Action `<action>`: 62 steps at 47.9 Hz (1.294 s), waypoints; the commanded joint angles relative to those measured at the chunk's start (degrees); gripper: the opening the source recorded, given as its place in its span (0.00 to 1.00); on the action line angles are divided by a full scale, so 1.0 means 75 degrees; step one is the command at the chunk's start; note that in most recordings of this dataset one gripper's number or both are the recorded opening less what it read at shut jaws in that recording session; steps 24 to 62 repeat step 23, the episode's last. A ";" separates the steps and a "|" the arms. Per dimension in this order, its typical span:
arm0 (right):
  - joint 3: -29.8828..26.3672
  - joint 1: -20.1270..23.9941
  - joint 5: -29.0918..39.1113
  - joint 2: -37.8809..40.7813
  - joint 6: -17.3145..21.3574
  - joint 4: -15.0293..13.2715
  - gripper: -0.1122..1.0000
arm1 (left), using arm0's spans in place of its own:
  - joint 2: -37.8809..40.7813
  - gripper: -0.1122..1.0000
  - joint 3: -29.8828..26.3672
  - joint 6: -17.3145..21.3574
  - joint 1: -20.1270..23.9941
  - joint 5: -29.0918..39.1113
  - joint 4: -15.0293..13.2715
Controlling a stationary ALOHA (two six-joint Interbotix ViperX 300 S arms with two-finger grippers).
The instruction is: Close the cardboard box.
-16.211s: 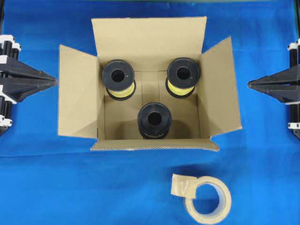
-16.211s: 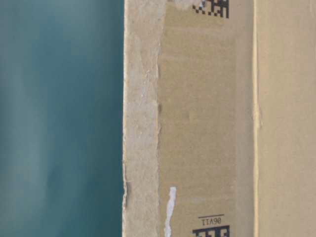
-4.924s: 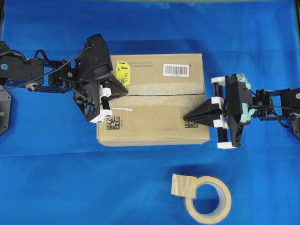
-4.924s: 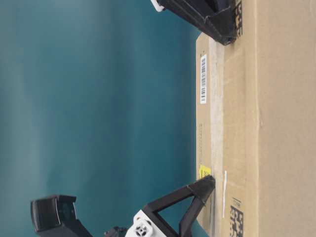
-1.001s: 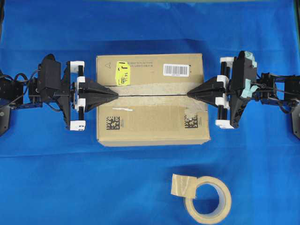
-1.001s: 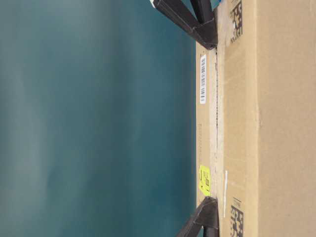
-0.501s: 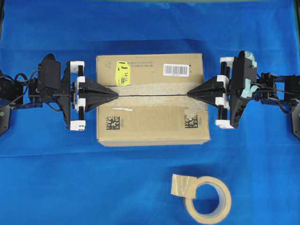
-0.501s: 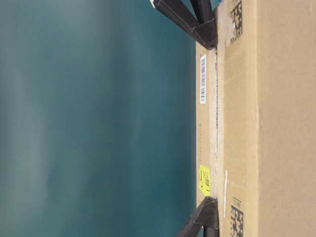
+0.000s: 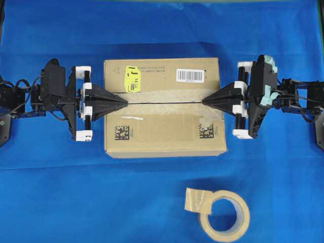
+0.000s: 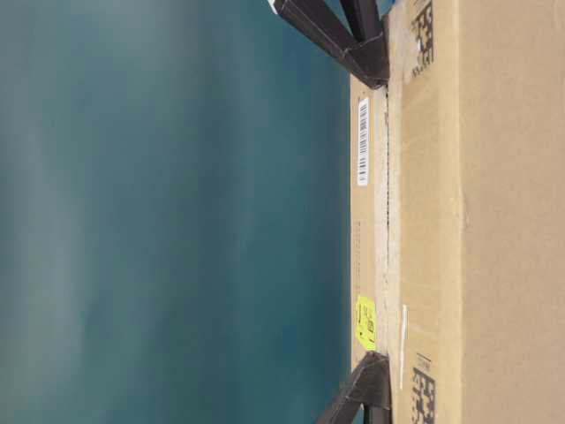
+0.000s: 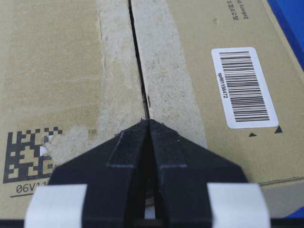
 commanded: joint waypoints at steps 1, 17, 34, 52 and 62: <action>-0.0047 0.0012 -0.0035 -0.0082 0.0000 0.0023 0.10 | -0.0035 0.10 -0.0082 -0.0012 -0.0012 -0.0023 -0.0023; -0.0047 0.0012 -0.0035 -0.0082 0.0000 0.0012 0.10 | -0.0012 0.10 -0.0105 -0.0012 -0.0047 -0.0023 -0.0023; -0.0047 0.0012 -0.0035 -0.0070 0.0000 0.0012 0.10 | -0.0012 0.10 -0.0117 -0.0012 -0.0047 -0.0023 -0.0023; -0.0047 0.0012 -0.0035 -0.0070 0.0000 0.0012 0.10 | -0.0012 0.10 -0.0117 -0.0012 -0.0047 -0.0023 -0.0023; -0.0047 0.0012 -0.0035 -0.0070 0.0000 0.0012 0.10 | -0.0012 0.10 -0.0117 -0.0012 -0.0047 -0.0023 -0.0023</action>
